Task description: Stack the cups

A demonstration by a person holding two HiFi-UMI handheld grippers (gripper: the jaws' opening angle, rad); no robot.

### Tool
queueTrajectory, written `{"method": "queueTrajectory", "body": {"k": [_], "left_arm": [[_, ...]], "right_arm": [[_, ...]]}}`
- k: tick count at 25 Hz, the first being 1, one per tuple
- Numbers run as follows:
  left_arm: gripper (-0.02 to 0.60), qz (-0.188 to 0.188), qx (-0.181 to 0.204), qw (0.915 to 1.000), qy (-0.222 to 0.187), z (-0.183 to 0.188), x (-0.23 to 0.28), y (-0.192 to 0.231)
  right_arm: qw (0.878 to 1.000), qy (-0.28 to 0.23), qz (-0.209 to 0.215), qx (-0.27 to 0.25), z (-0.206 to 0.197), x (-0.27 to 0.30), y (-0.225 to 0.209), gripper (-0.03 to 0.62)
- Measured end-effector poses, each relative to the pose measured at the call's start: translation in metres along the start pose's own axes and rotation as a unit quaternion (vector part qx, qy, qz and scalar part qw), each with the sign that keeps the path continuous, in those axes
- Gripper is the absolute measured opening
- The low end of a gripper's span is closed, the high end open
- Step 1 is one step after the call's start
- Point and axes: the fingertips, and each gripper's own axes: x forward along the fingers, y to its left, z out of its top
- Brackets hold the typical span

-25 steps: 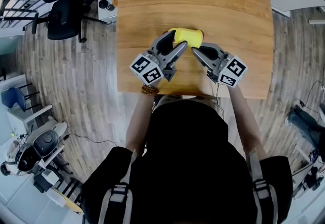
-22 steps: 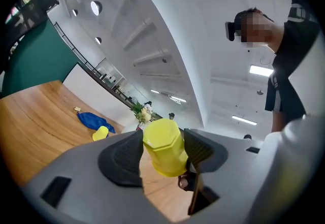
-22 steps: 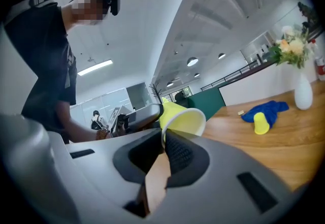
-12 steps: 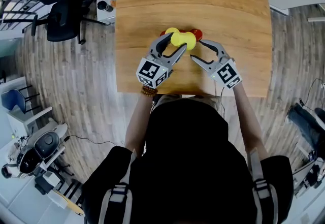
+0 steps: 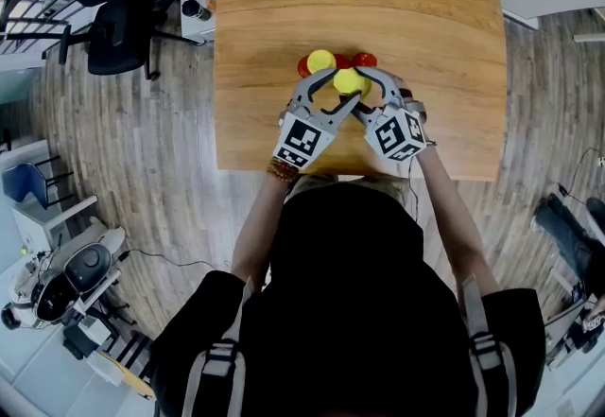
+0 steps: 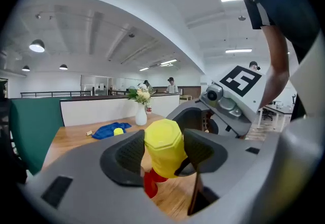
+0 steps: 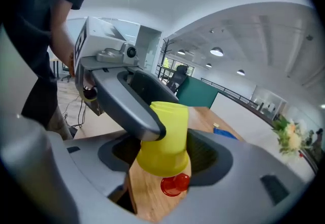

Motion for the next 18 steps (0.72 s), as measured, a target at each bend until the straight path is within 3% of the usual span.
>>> {"method": "queueTrajectory", "body": {"k": [4,11,18], "left_arm": [[0.265,0.006,0.008,0.9999,0.009,-0.006,0.002,0.002],[0.265,0.056,-0.048,0.9972,-0.012,-0.012,-0.023,0.033],[0.265,0.084,-0.075,0.9936,-0.005,-0.026,-0.038,0.050]], "right_arm": [[1.000,-0.013,-0.007,0.022,-0.005,0.007,0.000,0.289],[0.991,-0.029,-0.065,0.112,-0.031,0.020,-0.038,0.282],[0.989,-0.011,-0.079,0.121,-0.060,0.050,-0.049,0.283]]}}
